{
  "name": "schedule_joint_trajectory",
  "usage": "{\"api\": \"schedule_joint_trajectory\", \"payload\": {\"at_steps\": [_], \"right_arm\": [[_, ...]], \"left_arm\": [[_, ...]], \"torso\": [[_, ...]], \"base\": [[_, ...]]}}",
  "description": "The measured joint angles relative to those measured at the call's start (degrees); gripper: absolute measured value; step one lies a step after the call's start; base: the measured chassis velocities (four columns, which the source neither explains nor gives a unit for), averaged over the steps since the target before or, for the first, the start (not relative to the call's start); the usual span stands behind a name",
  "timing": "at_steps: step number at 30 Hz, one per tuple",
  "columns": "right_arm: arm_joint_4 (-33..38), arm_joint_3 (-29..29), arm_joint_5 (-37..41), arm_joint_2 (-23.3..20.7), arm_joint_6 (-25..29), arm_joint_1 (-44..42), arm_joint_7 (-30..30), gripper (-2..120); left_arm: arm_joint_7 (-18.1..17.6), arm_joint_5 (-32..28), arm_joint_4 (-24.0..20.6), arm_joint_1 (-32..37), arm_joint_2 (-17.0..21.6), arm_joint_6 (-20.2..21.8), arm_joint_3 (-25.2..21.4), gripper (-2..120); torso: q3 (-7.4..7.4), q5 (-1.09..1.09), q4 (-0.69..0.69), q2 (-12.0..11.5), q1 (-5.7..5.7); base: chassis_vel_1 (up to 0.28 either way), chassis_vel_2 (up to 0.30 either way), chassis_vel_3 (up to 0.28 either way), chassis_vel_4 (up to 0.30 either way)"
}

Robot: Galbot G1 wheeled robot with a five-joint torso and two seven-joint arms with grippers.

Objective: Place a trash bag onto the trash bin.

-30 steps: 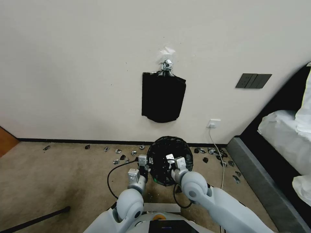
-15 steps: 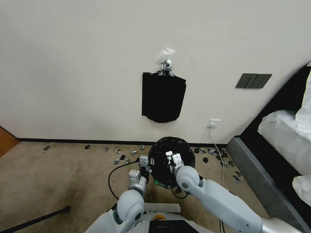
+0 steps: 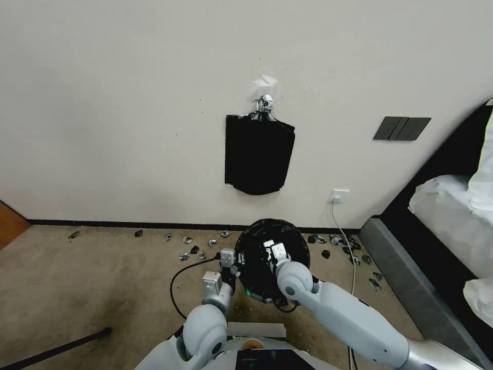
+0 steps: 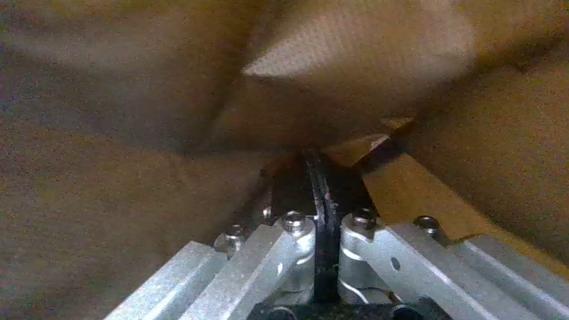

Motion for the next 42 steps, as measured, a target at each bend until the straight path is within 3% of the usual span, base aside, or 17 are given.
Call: {"api": "schedule_joint_trajectory", "payload": {"at_steps": [42], "right_arm": [[-6.3,-0.1,0.1,2.1,0.1,-0.4,-0.3,0]], "left_arm": [[0.0,-2.0,-2.5,2.4,-0.4,0.4,-0.2,3]], "torso": [[0.0,0.0,0.0,0.0,0.0]], "base": [[0.0,0.0,0.0,0.0]]}}
